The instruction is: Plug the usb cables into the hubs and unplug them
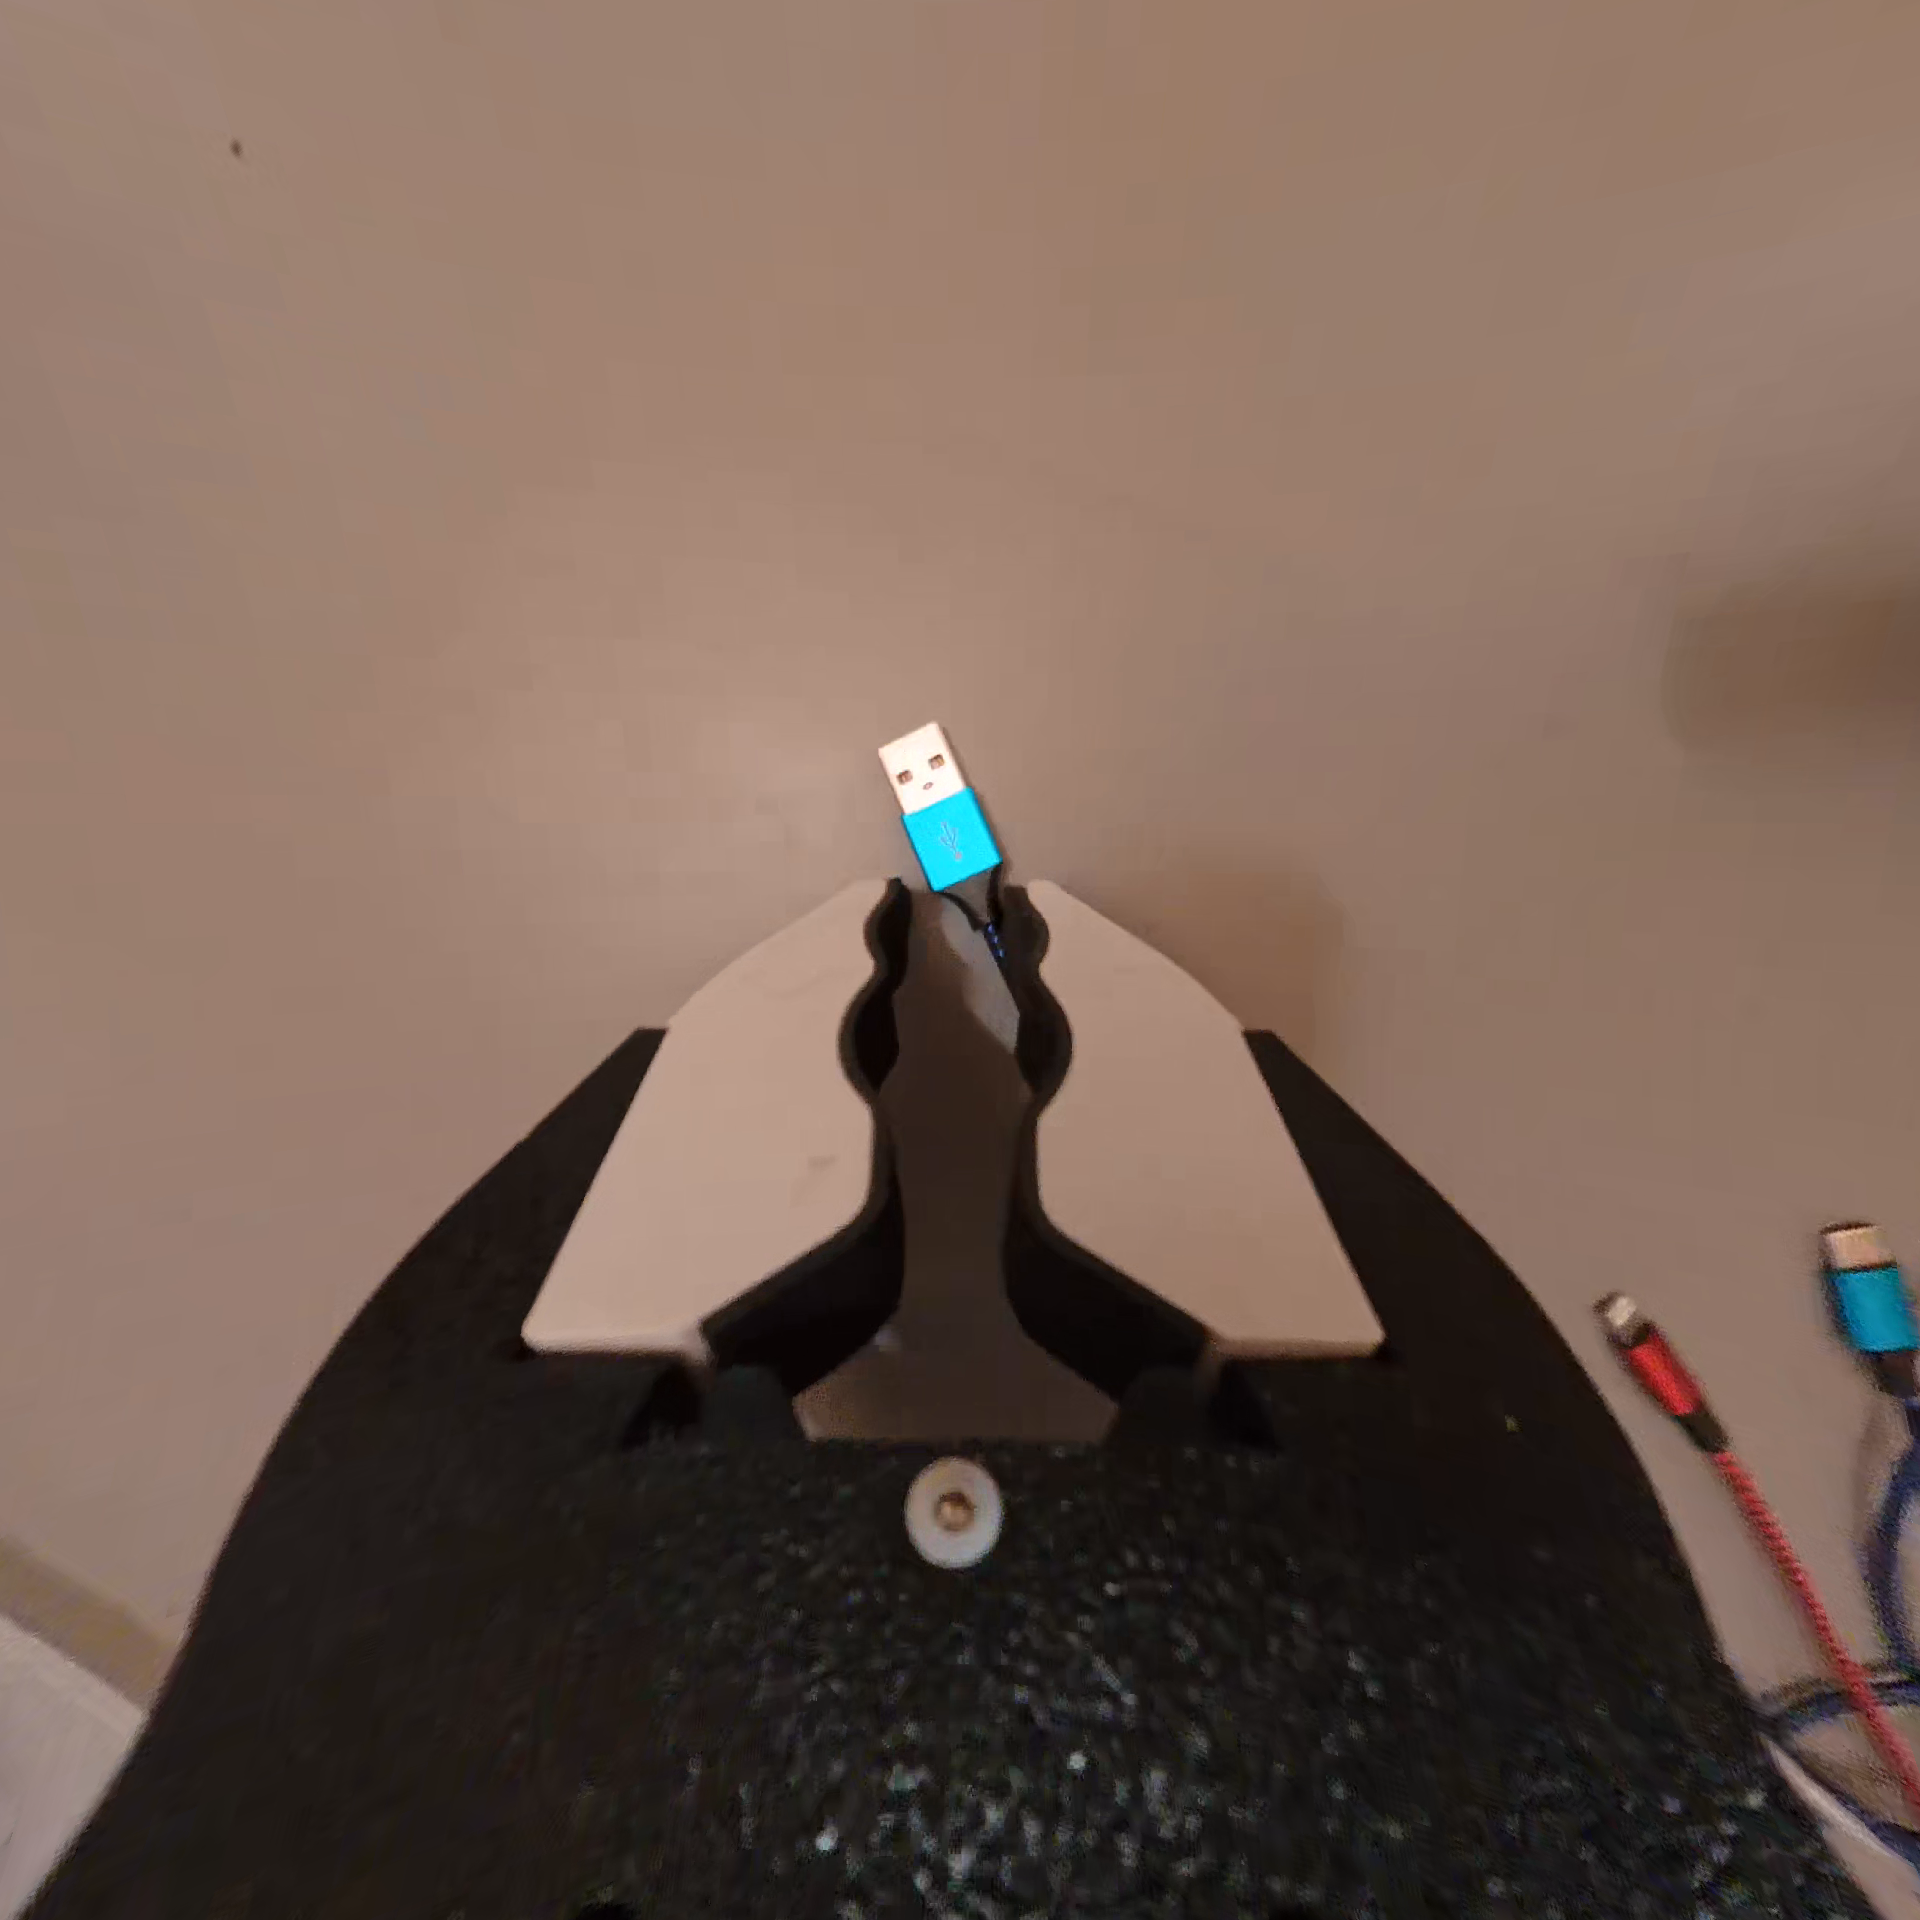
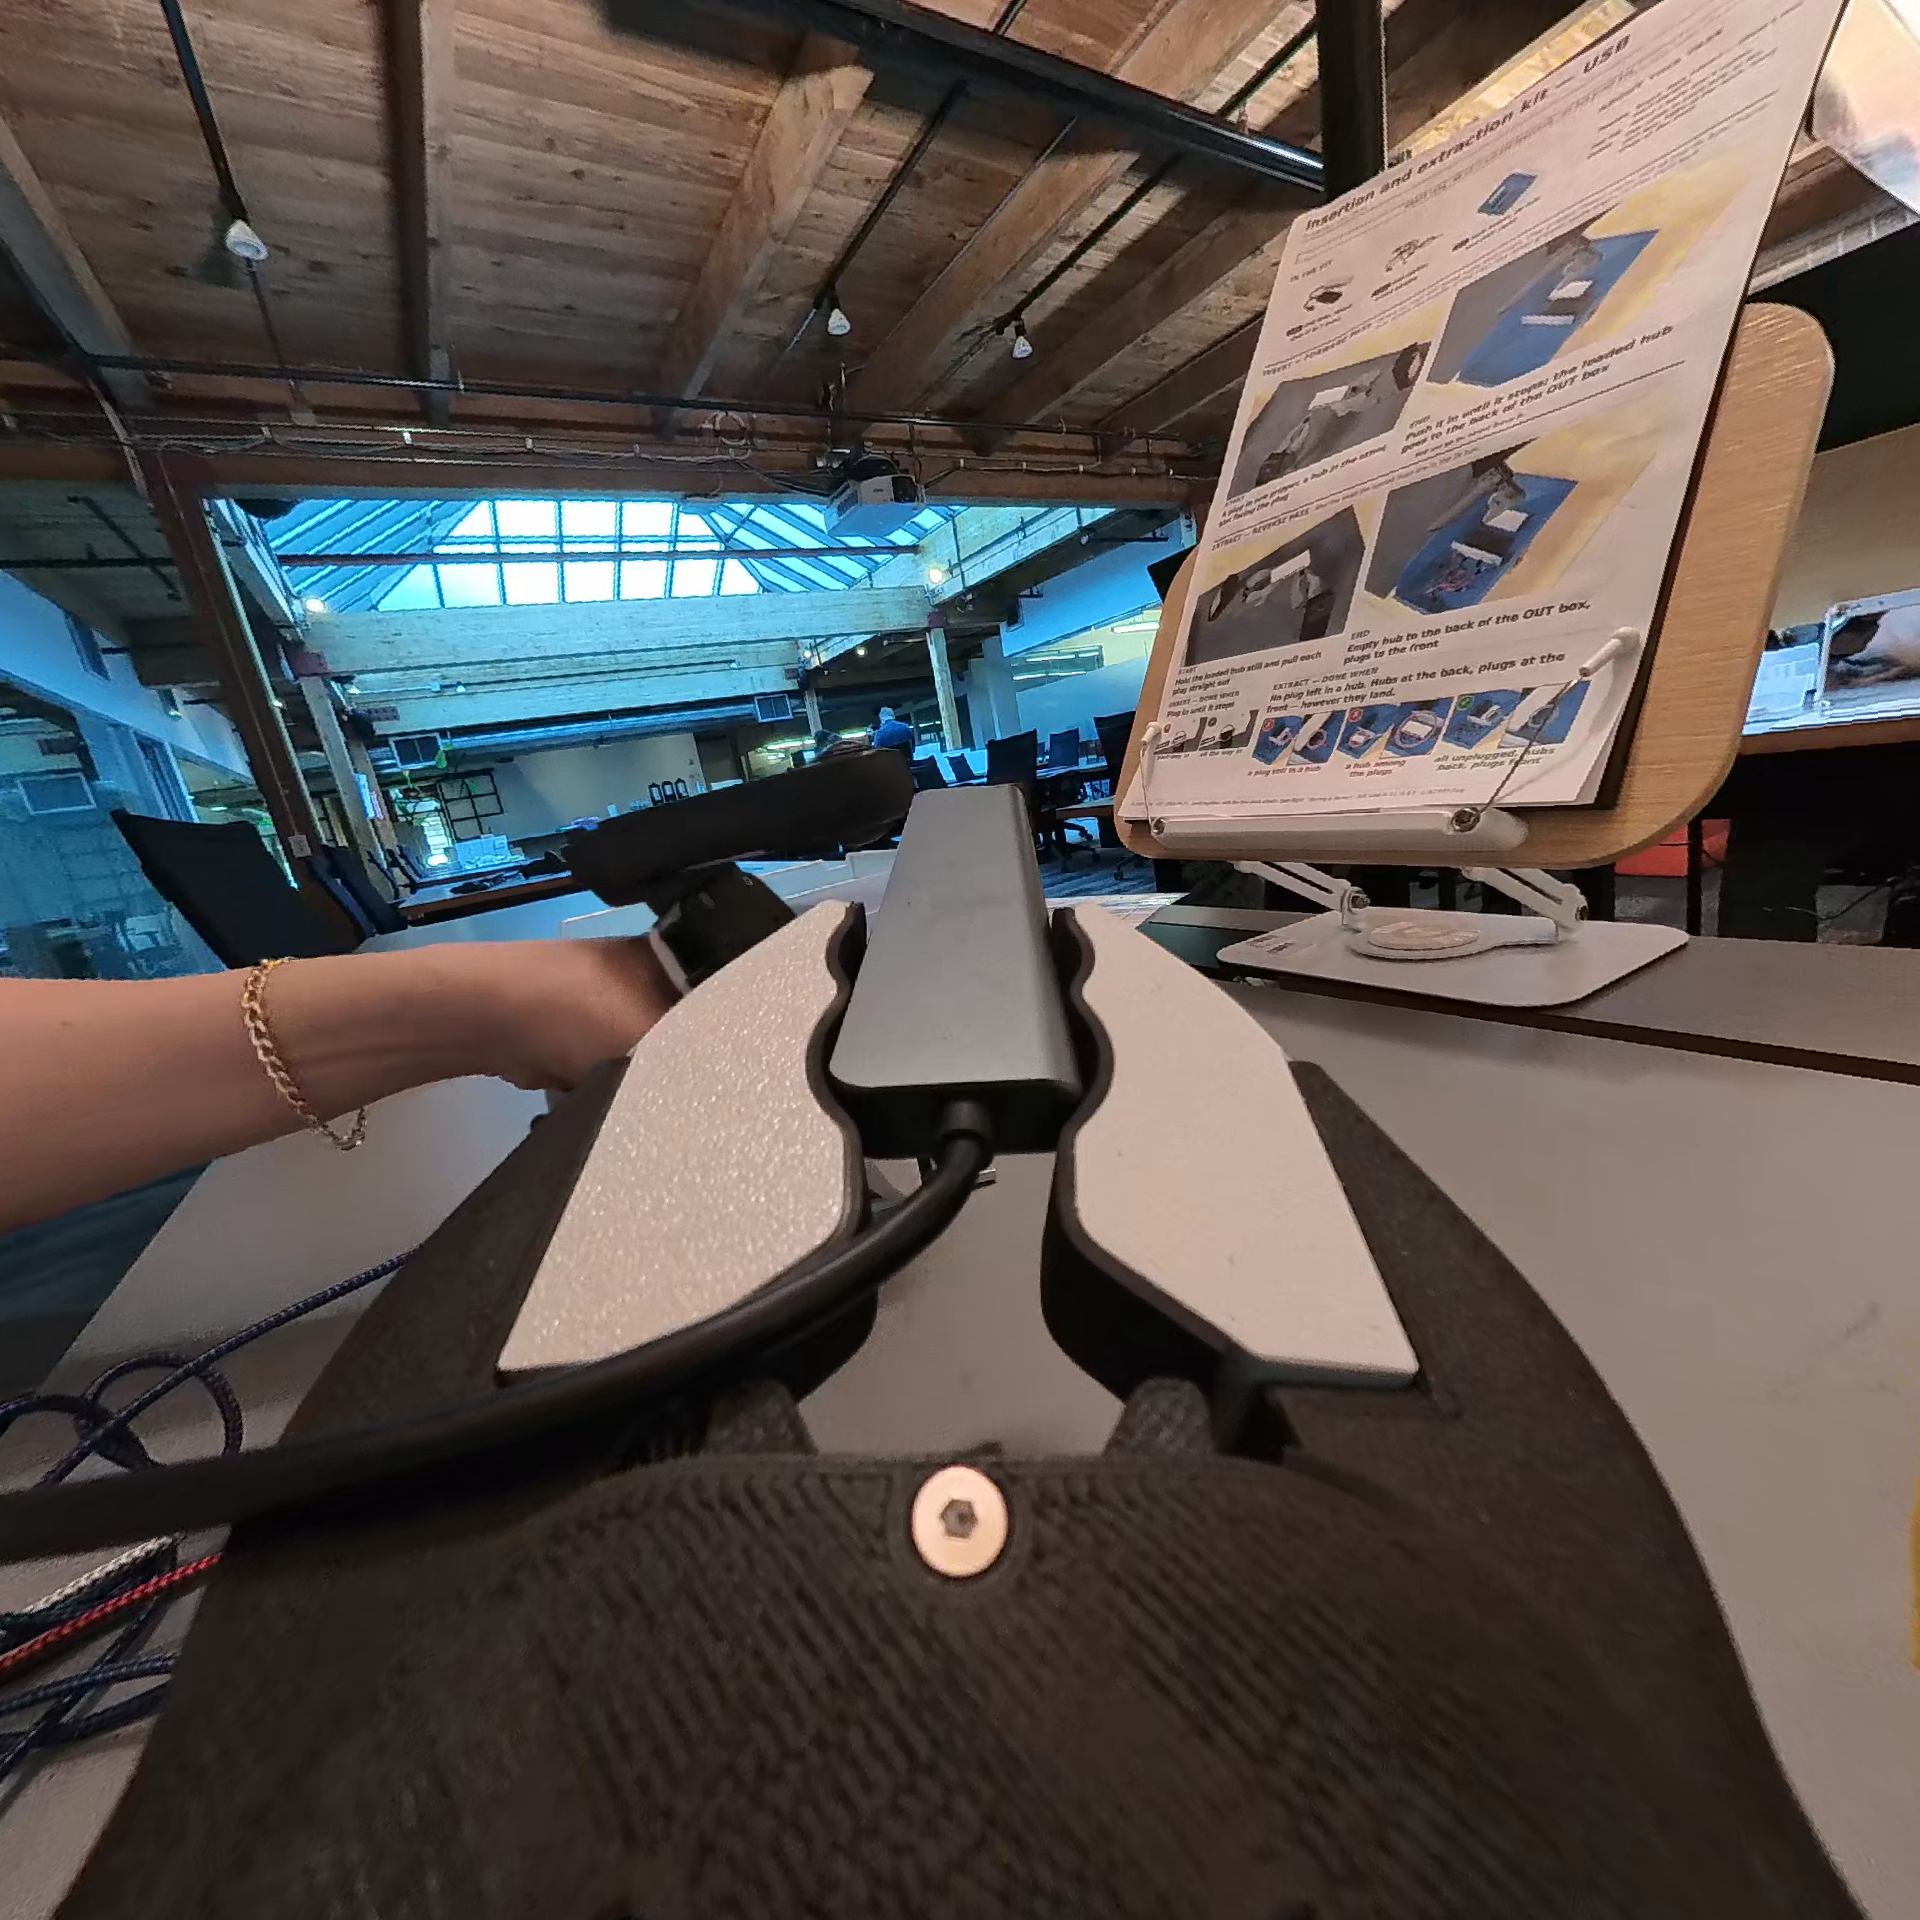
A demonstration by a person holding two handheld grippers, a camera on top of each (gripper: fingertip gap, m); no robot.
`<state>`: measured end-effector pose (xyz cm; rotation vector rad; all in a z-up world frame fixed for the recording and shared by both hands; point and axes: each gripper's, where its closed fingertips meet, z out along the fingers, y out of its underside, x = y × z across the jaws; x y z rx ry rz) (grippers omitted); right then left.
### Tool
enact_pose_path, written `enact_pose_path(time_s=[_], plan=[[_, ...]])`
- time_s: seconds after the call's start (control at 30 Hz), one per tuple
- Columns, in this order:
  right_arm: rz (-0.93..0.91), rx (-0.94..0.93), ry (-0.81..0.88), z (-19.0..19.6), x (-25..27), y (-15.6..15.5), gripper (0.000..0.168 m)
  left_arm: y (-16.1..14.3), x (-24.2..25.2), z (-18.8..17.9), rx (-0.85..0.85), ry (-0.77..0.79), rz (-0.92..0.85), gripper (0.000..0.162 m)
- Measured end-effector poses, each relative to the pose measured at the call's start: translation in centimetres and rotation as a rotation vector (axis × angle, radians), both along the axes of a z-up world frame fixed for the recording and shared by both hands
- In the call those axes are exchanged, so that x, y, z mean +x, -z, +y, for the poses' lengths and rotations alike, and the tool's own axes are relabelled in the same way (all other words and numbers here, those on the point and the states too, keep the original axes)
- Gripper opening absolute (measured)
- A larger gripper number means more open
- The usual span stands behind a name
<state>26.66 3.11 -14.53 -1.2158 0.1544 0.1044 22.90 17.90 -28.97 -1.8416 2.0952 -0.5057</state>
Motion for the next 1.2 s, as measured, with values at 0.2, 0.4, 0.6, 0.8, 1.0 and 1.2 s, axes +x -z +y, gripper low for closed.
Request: enact_pose_path(time_s=[0.2, 0.4, 0.6, 0.8, 1.0, 1.2], plan=[[-0.003, -0.007, 0.003, 0.1, 0.0, 0.1, 0.035, 0.0, 0.3, 0.2, -0.036, -0.075, -0.012, 0.012], [-0.020, -0.047, 0.060, 0.5, 0.2, 0.4, 0.035, -0.1, 1.6, -0.7, -0.039, 0.108, -0.208, 0.010], [-0.100, -0.111, 0.139, 1.2, -0.2, 0.8, 0.035, -5.6, 0.4, -4.6, -0.262, 0.415, -0.503, 0.010], [-0.077, -0.091, 0.137, 0.9, 0.1, 0.6, 0.035, -13.8, -3.0, -8.4, -0.483, 0.713, -0.839, 0.009], [-0.049, -0.072, 0.135, 0.7, 0.5, 0.5, 0.035, -14.0, -2.8, -9.6, -0.398, 0.681, -0.717, 0.010], [-0.024, -0.069, 0.106, 0.7, 0.6, 0.5, 0.035, -13.2, -2.1, -10.6, -0.121, 0.466, -0.379, 0.010]])
